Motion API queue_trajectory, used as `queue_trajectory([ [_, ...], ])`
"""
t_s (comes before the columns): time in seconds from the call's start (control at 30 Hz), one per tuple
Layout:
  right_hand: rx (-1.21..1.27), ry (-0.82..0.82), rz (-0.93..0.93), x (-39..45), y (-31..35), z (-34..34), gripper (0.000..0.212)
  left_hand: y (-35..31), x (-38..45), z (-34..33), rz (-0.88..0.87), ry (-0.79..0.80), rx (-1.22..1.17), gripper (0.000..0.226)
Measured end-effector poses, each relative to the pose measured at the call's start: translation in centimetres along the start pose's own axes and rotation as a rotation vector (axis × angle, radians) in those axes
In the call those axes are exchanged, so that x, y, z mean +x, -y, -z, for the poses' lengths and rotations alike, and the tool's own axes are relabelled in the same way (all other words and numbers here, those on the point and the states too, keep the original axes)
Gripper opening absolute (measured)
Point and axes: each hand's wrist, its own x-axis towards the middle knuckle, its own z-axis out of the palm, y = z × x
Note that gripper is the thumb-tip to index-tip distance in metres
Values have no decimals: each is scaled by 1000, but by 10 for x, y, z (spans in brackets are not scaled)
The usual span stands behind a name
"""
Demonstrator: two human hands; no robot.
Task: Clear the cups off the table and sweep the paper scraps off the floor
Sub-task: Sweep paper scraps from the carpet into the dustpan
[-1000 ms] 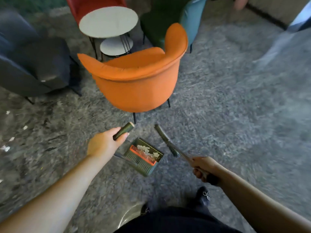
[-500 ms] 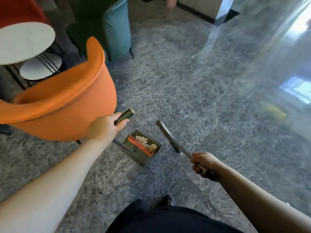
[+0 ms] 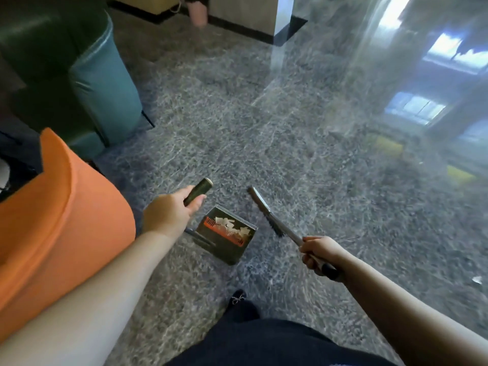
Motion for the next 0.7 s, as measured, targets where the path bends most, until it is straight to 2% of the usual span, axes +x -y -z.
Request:
queue_trajectory([
  [0.27,117,-6,-4,71,112,30,30,-29,160,-12,-94,-14,-31,43],
  [0.4,141,13,14,117,172,50,18,-49,237,-20,-93,-14,-30,43],
  [0.7,79,63,4,234,342,123,17,-110,434,-36,-40,-66,25,44],
])
